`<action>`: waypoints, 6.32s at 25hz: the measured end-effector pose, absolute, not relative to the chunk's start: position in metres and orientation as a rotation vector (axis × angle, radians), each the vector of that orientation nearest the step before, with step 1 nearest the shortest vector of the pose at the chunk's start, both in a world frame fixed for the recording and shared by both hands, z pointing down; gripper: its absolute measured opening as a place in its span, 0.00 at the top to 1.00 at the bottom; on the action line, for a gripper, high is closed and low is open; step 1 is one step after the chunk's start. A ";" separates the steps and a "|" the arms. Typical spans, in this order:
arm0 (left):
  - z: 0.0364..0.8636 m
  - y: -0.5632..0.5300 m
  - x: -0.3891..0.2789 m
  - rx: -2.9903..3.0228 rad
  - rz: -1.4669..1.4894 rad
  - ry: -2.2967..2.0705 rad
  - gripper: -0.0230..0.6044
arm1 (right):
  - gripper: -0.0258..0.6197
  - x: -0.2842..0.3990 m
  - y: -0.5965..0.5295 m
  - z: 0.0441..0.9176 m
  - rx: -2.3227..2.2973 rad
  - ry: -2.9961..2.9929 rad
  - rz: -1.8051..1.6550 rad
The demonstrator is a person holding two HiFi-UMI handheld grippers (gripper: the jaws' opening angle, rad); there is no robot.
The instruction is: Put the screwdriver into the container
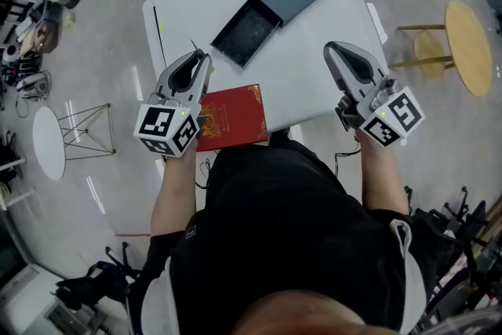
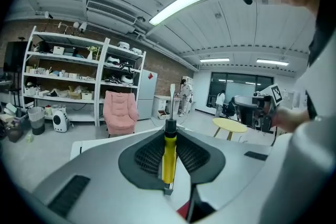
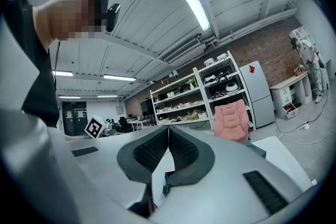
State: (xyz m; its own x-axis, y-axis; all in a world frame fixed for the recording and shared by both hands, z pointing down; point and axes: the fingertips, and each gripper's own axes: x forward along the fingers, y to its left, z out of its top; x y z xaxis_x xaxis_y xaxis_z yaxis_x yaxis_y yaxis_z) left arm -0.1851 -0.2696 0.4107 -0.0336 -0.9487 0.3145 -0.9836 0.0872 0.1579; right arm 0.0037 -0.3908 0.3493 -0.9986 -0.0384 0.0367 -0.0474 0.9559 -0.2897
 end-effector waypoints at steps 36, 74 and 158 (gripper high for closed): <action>0.595 -0.395 -0.192 1.727 0.303 -1.565 0.84 | 0.91 -0.016 -0.423 0.400 0.103 -2.968 0.619; 0.652 -0.391 -0.182 1.718 1.023 -1.552 0.81 | 0.91 0.017 -0.427 0.403 0.048 -2.959 0.615; 0.313 -0.126 -0.134 1.867 0.102 -2.415 0.94 | 0.91 0.113 -0.292 0.287 0.194 -3.239 0.210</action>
